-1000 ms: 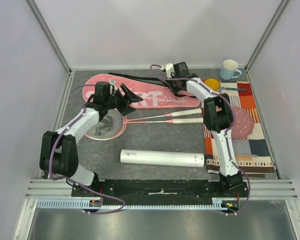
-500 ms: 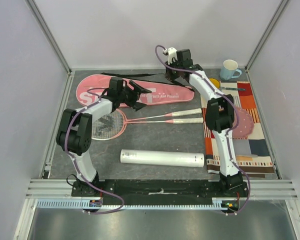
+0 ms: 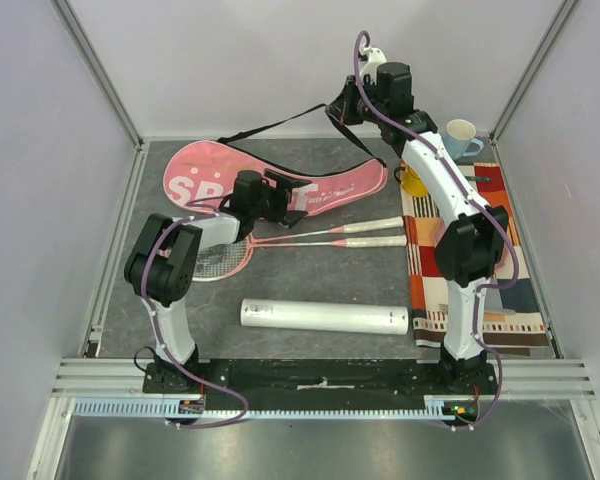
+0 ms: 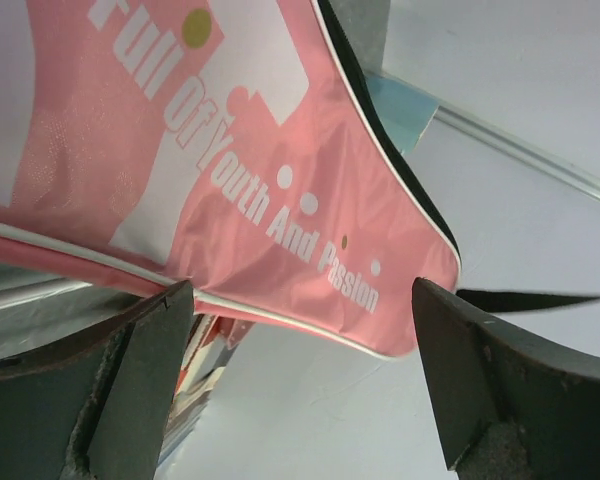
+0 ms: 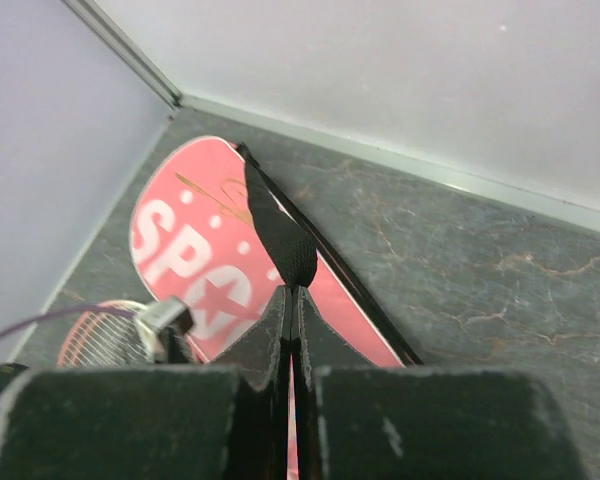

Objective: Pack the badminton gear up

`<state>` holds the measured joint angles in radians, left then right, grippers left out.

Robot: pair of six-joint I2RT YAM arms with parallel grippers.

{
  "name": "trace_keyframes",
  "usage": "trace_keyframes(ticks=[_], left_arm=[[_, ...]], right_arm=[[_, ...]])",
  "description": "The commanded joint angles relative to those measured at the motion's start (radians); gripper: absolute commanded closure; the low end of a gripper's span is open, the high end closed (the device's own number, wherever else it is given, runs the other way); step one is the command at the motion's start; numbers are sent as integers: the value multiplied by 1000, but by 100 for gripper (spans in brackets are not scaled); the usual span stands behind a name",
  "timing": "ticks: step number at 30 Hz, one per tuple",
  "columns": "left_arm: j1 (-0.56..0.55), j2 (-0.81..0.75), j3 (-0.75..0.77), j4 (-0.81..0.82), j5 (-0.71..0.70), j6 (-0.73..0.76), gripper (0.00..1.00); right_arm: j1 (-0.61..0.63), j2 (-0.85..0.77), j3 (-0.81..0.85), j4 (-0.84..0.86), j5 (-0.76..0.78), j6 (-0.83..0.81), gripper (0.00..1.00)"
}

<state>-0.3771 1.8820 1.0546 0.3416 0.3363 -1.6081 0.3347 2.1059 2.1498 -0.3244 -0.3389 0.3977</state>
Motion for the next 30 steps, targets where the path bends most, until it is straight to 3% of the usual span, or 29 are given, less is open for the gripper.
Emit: trace_keyframes(ticks=[1, 5, 11, 21, 26, 30], left_arm=[[-42, 60, -11, 174, -49, -174, 6], [-80, 39, -56, 209, -37, -234, 8], [-91, -69, -162, 159, -94, -197, 6], [-98, 103, -50, 264, -126, -260, 19], [-103, 126, -39, 350, -160, -286, 35], [-105, 137, -42, 437, -198, -291, 59]], right_arm=[[9, -86, -34, 117, 17, 136, 100], [21, -84, -24, 131, 20, 136, 100], [36, -92, -25, 133, 37, 112, 100], [86, -191, -125, 139, 109, 121, 100], [96, -233, -172, 142, 143, 121, 100], [104, -285, -235, 143, 190, 151, 100]])
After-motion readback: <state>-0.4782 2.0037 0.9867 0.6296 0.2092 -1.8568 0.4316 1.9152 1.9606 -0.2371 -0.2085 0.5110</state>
